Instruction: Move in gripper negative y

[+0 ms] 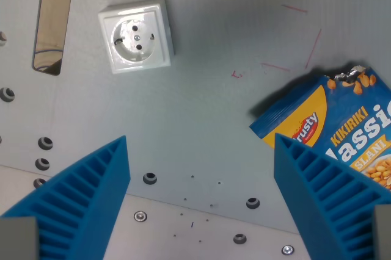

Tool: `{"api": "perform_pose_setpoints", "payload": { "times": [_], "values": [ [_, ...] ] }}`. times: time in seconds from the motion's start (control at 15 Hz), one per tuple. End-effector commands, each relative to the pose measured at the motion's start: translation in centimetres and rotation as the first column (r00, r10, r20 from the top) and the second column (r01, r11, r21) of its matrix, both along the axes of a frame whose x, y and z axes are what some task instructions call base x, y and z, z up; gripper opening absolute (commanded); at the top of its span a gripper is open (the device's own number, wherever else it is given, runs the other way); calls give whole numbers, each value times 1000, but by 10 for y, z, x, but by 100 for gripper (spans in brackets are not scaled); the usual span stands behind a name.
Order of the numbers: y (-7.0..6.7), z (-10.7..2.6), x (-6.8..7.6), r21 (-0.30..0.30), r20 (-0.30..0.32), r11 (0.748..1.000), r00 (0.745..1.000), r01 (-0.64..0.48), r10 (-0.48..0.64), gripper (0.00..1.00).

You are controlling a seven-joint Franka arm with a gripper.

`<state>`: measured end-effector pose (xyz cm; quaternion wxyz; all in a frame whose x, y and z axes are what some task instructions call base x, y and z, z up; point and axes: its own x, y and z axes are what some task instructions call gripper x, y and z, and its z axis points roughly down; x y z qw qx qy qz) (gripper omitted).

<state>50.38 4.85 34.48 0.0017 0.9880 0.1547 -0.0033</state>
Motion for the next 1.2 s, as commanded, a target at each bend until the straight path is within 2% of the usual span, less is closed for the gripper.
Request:
{"api": "perform_pose_setpoints", "payload": {
  "times": [0.07,1.2],
  "values": [
    [5,2,-2,0,4,1000,1000,0,0,100],
    [86,2,-28,0,4,1000,1000,0,0,100]
  ]
}}
